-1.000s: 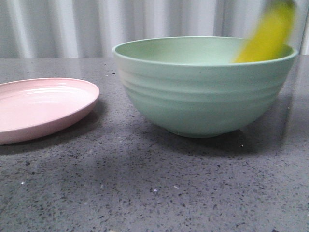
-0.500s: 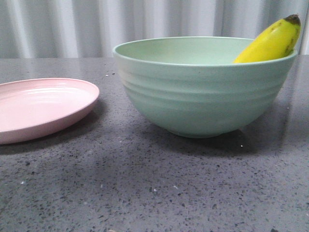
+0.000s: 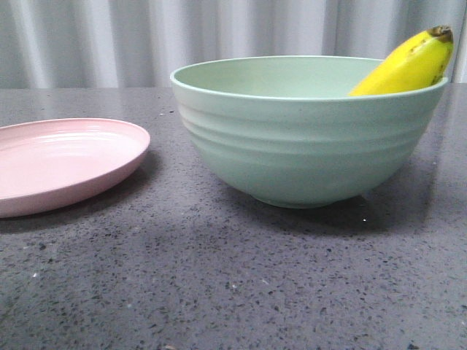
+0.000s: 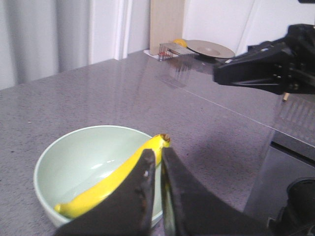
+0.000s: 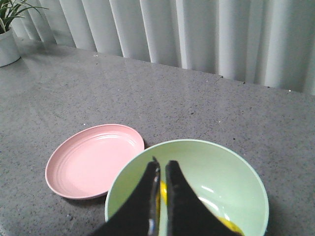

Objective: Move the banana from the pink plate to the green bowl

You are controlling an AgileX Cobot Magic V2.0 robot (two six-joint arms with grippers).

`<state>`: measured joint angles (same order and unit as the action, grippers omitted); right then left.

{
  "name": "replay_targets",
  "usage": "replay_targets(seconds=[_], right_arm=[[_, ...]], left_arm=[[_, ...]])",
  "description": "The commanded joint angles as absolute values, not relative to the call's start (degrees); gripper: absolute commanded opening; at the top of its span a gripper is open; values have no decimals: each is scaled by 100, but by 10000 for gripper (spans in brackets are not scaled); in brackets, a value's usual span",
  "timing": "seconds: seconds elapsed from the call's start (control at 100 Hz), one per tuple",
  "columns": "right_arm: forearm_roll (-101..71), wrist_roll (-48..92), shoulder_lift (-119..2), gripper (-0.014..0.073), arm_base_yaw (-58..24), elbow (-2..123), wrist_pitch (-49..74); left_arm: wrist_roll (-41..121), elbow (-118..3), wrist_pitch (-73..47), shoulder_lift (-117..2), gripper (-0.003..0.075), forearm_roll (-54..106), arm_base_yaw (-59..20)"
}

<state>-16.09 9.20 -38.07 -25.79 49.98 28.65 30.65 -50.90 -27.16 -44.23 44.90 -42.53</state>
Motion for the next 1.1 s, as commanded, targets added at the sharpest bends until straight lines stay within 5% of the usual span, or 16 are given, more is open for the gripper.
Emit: replay_targets(seconds=[0.0,0.52,1.09], right_arm=[[-1554,981,-3458,-71,-2558,4826,2428],[-1068,981,-1170,-71,-2558,2042,663],[-1068,981,-819,-71,-2558,1736,894]], left_arm=[[3137,-4818,-2056,-4013,-20,4683,-4240],[3231,-2230,-1038,-1515,-20,4679,-4240],[3231,-1425,-1037,-1141,-20,4679,-4240]])
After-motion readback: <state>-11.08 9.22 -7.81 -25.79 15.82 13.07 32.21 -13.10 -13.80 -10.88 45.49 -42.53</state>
